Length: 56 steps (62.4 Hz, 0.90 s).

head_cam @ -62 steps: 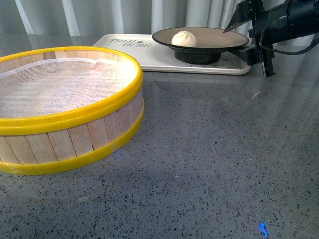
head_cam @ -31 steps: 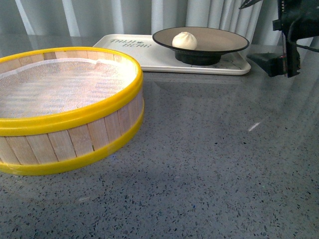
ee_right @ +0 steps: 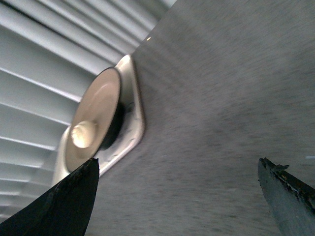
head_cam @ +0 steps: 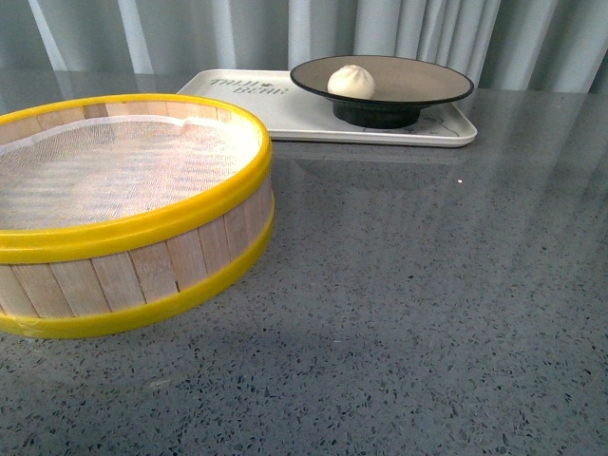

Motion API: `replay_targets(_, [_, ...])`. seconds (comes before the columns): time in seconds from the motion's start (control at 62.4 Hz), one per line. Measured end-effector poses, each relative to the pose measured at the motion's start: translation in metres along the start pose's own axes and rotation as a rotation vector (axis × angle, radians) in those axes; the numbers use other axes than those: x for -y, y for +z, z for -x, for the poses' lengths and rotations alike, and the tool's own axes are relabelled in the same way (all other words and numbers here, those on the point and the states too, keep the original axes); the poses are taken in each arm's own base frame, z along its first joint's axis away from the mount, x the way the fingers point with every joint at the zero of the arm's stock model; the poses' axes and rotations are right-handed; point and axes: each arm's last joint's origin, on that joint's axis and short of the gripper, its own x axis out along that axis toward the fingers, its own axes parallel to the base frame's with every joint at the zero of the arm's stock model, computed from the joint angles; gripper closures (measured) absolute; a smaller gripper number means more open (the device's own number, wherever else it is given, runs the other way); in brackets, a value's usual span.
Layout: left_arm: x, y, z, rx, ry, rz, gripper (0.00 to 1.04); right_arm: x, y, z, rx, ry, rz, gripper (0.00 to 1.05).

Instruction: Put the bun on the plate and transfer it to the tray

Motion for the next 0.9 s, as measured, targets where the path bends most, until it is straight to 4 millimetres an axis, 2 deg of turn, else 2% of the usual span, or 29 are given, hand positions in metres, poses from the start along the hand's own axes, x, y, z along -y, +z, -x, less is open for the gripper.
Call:
replay_targets(0.096, [0.000, 0.000, 0.000, 0.000, 0.000, 0.000, 0.07, 0.024, 0.002, 0.033, 0.097, -0.047, 0.135, 0.09])
replay_targets(0.209, [0.000, 0.000, 0.000, 0.000, 0.000, 0.000, 0.07, 0.054, -0.008, 0.068, 0.194, -0.124, 0.311, 0.09])
replay_targets(0.241, [0.000, 0.000, 0.000, 0.000, 0.000, 0.000, 0.07, 0.060, -0.011, 0.073, 0.210, -0.086, 0.393, 0.13])
replay_targets(0.305, [0.000, 0.000, 0.000, 0.000, 0.002, 0.000, 0.07, 0.070, -0.031, 0.093, 0.279, 0.020, 0.647, 0.29])
replay_targets(0.353, [0.000, 0.000, 0.000, 0.000, -0.001, 0.000, 0.07, 0.070, -0.041, 0.100, 0.283, 0.034, 0.705, 0.36])
replay_targets(0.417, [0.000, 0.000, 0.000, 0.000, 0.000, 0.000, 0.07, 0.069, -0.059, 0.111, 0.281, 0.020, 0.754, 0.51])
replay_targets(0.593, [0.000, 0.000, 0.000, 0.000, 0.002, 0.000, 0.07, 0.057, -0.086, 0.122, 0.304, 0.000, 0.801, 0.81])
replay_targets(0.722, [0.000, 0.000, 0.000, 0.000, 0.001, 0.000, 0.07, 0.045, -0.095, 0.125, 0.322, 0.025, 0.823, 1.02])
replay_targets(0.898, [0.000, 0.000, 0.000, 0.000, 0.001, 0.000, 0.07, 0.039, -0.102, 0.128, 0.326, 0.028, 0.831, 1.03])
